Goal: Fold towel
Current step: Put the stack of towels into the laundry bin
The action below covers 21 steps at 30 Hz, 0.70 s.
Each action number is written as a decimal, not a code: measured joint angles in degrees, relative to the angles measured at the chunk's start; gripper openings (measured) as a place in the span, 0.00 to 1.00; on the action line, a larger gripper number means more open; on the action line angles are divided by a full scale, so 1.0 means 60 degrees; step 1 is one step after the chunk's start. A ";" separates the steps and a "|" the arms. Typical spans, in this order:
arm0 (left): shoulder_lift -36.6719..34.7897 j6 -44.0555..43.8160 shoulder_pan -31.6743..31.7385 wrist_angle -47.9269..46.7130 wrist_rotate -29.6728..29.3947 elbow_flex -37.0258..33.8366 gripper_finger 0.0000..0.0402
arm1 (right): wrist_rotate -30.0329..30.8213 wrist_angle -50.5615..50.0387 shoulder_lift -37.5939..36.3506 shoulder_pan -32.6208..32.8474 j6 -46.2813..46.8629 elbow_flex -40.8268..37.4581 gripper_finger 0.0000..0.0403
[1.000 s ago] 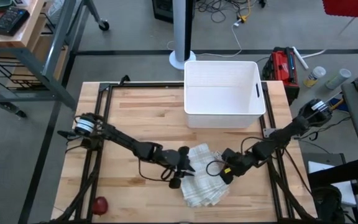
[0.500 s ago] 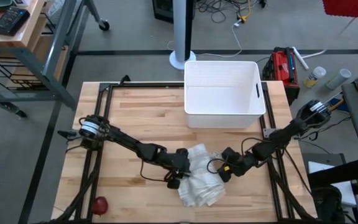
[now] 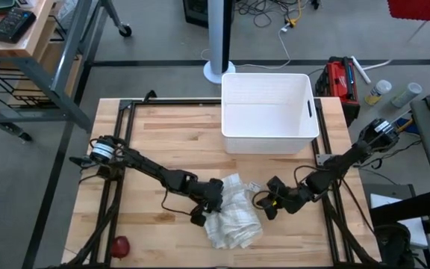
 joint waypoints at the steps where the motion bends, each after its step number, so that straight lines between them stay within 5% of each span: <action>1: -0.0034 0.0032 -0.0004 -0.0132 0.0064 0.0000 0.02 | 0.0053 -0.0015 0.0000 -0.0002 -0.0028 0.0000 0.02; 6: -0.0069 0.0125 -0.0018 -0.0527 0.0366 0.0000 0.01 | 0.0055 -0.0020 0.0009 -0.0002 -0.0092 0.0000 0.16; 16: -0.0044 0.0100 -0.0029 -0.0261 0.0122 -0.0027 0.00 | -0.0281 0.0025 0.0015 -0.0347 0.1053 0.0020 0.60; 21: -0.0037 0.0624 -0.0015 -0.0161 -0.0265 -0.0025 0.00 | -0.1197 0.0008 0.0015 -0.0732 0.0901 0.0260 0.69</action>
